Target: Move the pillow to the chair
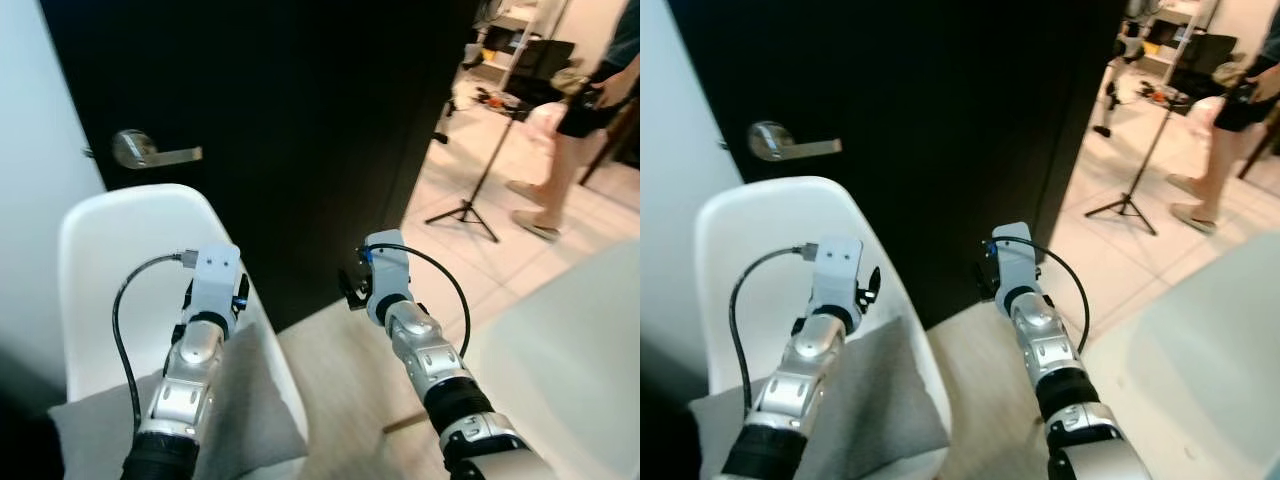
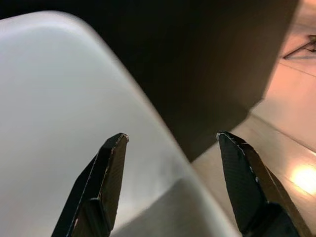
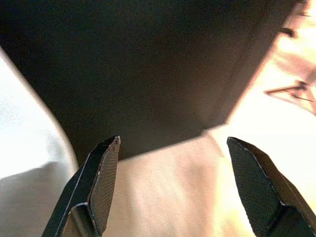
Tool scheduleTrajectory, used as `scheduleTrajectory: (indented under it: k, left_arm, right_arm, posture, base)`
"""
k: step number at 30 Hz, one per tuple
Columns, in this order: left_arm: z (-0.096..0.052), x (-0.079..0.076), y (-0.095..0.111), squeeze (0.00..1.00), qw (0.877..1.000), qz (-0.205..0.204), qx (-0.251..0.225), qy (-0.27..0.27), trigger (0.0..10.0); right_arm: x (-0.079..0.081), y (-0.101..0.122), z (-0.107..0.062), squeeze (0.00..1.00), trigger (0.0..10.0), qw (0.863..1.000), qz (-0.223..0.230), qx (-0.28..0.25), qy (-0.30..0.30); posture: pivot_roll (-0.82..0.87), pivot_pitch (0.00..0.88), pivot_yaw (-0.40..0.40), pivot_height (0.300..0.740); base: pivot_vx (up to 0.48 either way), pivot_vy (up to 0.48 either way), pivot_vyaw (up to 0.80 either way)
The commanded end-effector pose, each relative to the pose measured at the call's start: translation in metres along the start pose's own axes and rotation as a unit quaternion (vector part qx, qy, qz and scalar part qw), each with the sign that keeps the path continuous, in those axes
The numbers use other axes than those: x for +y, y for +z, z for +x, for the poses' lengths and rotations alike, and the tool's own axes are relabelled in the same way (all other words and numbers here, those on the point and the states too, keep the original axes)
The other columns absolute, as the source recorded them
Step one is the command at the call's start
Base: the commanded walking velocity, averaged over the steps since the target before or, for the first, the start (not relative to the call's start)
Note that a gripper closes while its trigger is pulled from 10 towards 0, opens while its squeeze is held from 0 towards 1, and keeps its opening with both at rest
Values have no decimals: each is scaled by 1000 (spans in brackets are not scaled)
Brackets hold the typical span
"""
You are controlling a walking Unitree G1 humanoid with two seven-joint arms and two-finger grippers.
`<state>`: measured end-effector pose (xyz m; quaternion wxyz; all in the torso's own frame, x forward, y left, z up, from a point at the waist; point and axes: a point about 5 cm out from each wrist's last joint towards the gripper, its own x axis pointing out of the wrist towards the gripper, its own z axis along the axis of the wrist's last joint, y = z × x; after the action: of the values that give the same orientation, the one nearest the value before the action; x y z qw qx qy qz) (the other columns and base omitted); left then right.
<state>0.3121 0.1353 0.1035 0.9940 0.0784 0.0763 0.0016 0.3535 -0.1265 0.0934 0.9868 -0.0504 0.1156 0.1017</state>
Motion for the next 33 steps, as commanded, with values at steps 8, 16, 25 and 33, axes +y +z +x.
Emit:
scheduleTrajectory:
  k: [8,16,25,33]
  left_arm:
    - [1,-9,-8,0,999,16,24,-31,10000]
    - [4,-7,-14,0,999,-1,40,-18,10000]
    - [4,-8,-13,0,999,-1,39,-20,10000]
    - [2,-8,-17,0,999,4,47,-26,10000]
  right_arm:
    - [1,6,1,0,10000,1000,-7,-4,4]
    - [-2,-3,-1,0,10000,1000,-12,13,-3]
    - [-3,-3,-1,0,10000,1000,-9,15,-3]
    - [0,-8,-2,0,10000,1000,-8,24,-2]
  posture:
    - [-21,0,-40,740]
    - [-13,0,-53,740]
    - [-5,0,-70,740]
    - [-2,0,-67,740]
  base:
    - [0,0,-800]
    - [0,0,-800]
    - [0,0,-800]
    - [0,0,-800]
